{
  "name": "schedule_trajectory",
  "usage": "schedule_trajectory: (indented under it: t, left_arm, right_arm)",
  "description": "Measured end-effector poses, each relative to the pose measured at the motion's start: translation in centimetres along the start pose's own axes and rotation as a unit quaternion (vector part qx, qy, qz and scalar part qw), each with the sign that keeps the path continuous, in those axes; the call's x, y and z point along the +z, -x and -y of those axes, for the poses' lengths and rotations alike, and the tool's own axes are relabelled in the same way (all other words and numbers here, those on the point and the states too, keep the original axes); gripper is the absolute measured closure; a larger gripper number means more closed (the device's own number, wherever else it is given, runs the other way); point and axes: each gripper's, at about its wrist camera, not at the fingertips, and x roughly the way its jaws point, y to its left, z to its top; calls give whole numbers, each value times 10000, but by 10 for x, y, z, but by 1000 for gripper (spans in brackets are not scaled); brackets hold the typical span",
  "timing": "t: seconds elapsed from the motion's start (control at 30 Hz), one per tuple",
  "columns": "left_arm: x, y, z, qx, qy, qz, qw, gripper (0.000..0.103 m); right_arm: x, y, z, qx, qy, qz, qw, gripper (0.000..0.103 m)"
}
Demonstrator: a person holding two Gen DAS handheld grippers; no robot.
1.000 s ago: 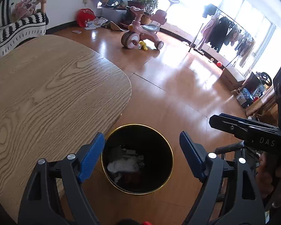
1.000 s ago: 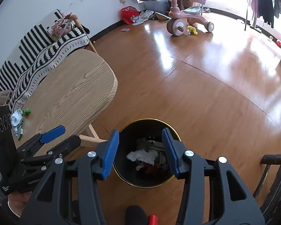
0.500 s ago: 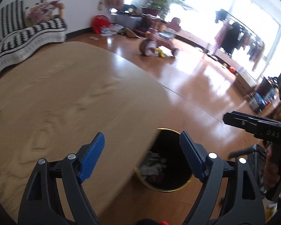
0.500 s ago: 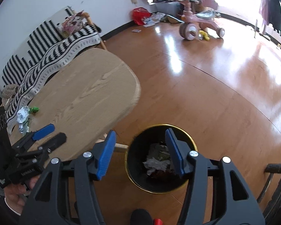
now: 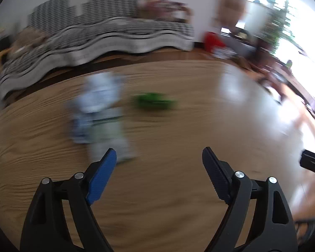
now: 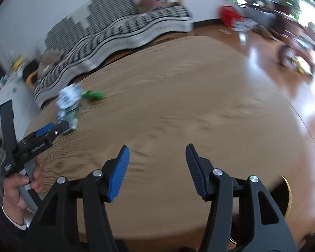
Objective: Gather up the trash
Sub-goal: 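Grasp the cigarette pack with the left tool while the right tool grasps the green toy car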
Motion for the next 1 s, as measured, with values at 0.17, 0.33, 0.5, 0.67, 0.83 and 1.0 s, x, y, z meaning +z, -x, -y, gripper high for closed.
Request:
schedule_trajectory:
  t: [0.17, 0.33, 0.5, 0.67, 0.83, 1.0]
  left_arm:
    - [-2, -16, -54, 227, 707, -215, 9970, 19]
    - [-3, -35, -44, 388, 388, -378, 9978, 14]
    - [1, -59, -54, 530, 675, -422, 9954, 8]
    - [8, -67, -48, 626, 746, -387, 9945, 7]
    - [9, -70, -46, 703, 856, -318, 9933, 7]
    - [8, -71, -39, 739, 748, -380, 9937, 7]
  right_arm:
    - [36, -65, -76, 200, 660, -142, 9975, 43]
    - [72, -126, -125, 246, 1258, -217, 9915, 41]
    - [96, -185, -152, 303, 1689, -435, 9842, 41]
    - [110, -219, -176, 103, 2226, -407, 9740, 41]
    - [112, -230, -178, 63, 2370, -457, 9704, 59]
    - [88, -190, -154, 14, 2262, -289, 9737, 64]
